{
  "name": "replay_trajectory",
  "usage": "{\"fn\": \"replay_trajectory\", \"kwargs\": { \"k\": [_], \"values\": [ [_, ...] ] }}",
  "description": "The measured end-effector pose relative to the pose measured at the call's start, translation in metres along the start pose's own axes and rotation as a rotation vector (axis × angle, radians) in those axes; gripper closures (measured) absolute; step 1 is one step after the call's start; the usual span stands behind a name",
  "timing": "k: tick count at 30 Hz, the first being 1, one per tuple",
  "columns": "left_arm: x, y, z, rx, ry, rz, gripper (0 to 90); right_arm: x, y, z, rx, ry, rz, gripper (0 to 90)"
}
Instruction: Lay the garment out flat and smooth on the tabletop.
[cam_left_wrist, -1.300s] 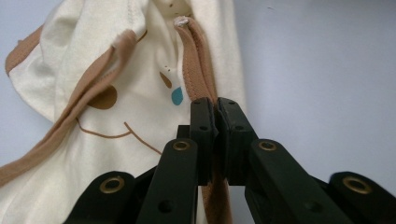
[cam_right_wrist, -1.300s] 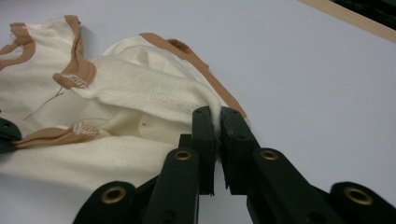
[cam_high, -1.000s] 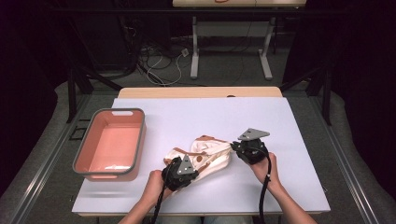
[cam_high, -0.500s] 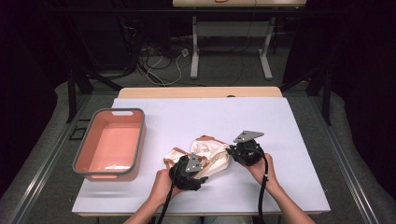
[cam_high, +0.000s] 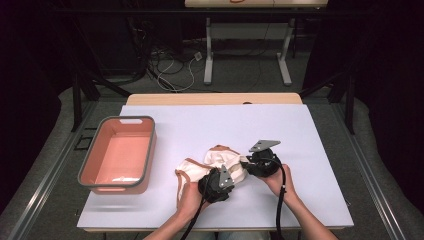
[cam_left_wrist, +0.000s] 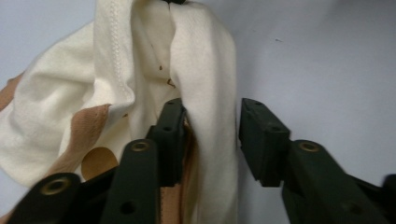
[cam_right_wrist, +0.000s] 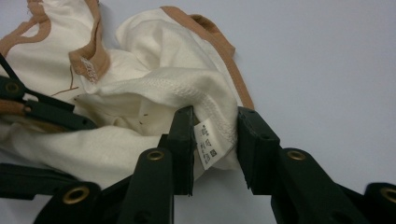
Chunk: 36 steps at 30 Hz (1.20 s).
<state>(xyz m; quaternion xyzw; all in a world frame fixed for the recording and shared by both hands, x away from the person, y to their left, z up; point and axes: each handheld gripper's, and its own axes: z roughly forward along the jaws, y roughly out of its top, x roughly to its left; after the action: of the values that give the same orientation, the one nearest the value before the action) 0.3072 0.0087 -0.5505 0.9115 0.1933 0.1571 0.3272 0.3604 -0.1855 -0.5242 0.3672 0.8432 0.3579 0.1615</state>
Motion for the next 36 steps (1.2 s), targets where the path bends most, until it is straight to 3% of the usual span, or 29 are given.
{"fn": "replay_trajectory", "kwargs": {
  "k": [3, 5, 12, 17, 25, 31, 36],
  "values": [
    [-0.002, -0.002, 0.002, -0.002, -0.020, 0.018, 82.3, 0.000, -0.001, 0.000, -0.006, 0.008, -0.008, 78.1],
    [-0.004, -0.002, 0.001, -0.004, -0.030, 0.033, 86.4, 0.001, 0.000, -0.001, -0.012, -0.006, -0.013, 83.1],
    [-0.011, -0.003, -0.014, -0.039, -0.084, 0.112, 87.3, 0.002, 0.003, -0.012, -0.064, -0.076, -0.022, 85.5],
    [-0.012, -0.010, -0.030, -0.067, -0.098, 0.163, 87.4, -0.003, 0.004, -0.020, -0.070, -0.107, 0.008, 85.5],
    [-0.005, -0.020, -0.042, -0.059, -0.109, 0.155, 87.5, -0.008, 0.004, -0.025, -0.061, -0.146, 0.048, 85.6],
    [0.005, -0.027, -0.033, 0.019, -0.143, 0.125, 86.1, -0.009, -0.003, -0.010, -0.003, -0.077, 0.033, 83.6],
    [0.003, -0.022, -0.038, 0.019, -0.158, 0.135, 73.4, -0.006, -0.004, -0.004, 0.022, -0.055, 0.010, 82.4]
  ]
}}
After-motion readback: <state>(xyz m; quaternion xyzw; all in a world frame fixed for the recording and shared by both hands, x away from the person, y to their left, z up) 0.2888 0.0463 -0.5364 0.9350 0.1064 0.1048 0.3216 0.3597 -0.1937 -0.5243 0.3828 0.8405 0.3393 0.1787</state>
